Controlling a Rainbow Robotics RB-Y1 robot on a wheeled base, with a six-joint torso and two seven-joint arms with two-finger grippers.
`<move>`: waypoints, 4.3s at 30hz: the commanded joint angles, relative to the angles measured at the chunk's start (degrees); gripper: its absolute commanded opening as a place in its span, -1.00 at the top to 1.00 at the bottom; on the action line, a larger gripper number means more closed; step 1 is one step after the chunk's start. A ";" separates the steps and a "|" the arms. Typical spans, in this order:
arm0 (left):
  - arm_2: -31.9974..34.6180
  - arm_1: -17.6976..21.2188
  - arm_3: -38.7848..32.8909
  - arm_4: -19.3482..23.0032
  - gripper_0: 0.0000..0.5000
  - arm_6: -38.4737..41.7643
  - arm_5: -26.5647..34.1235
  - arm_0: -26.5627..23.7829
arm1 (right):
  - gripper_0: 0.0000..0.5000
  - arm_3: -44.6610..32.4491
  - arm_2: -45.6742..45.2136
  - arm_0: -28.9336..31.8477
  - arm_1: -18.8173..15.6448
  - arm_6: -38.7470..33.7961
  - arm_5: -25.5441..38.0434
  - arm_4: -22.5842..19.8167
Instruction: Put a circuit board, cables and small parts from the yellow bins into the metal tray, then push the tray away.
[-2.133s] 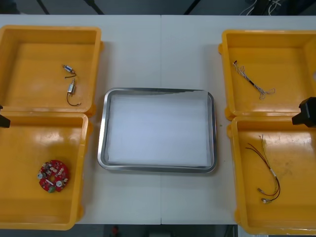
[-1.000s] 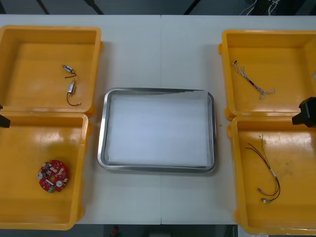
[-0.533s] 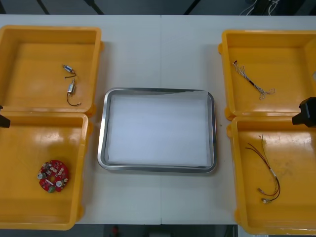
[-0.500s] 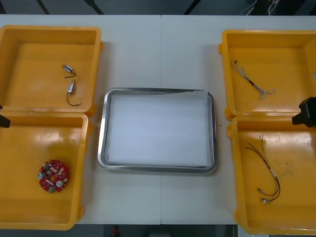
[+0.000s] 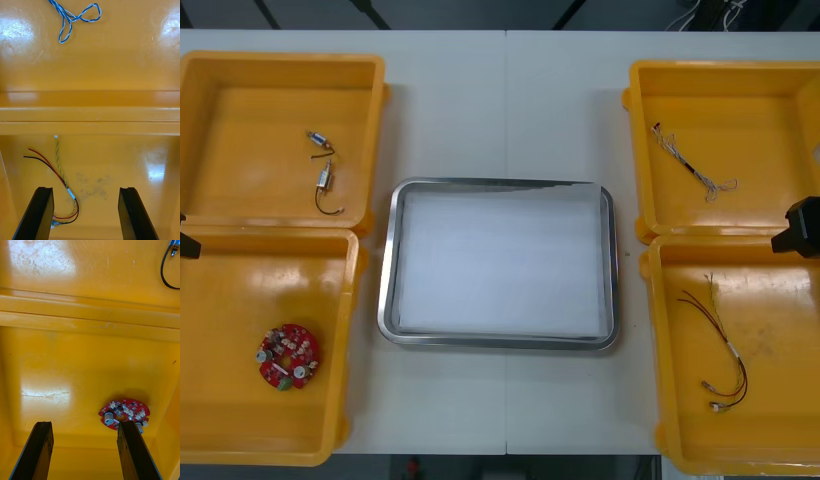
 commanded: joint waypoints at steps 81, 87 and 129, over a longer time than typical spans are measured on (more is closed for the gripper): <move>-11.10 -3.92 -8.86 -12.90 -1.00 -30.74 -25.82 20.46 | -1.00 -7.85 9.92 20.10 9.49 20.91 -12.48 17.46; -13.56 -3.83 -8.77 -16.51 -1.00 -31.01 -28.02 20.46 | -1.00 -5.83 11.41 20.01 10.10 20.91 -13.80 18.60; -22.70 -2.51 -5.79 -26.53 -1.00 -30.21 -36.81 20.64 | 1.00 -6.53 8.60 14.56 11.51 22.58 -7.56 20.63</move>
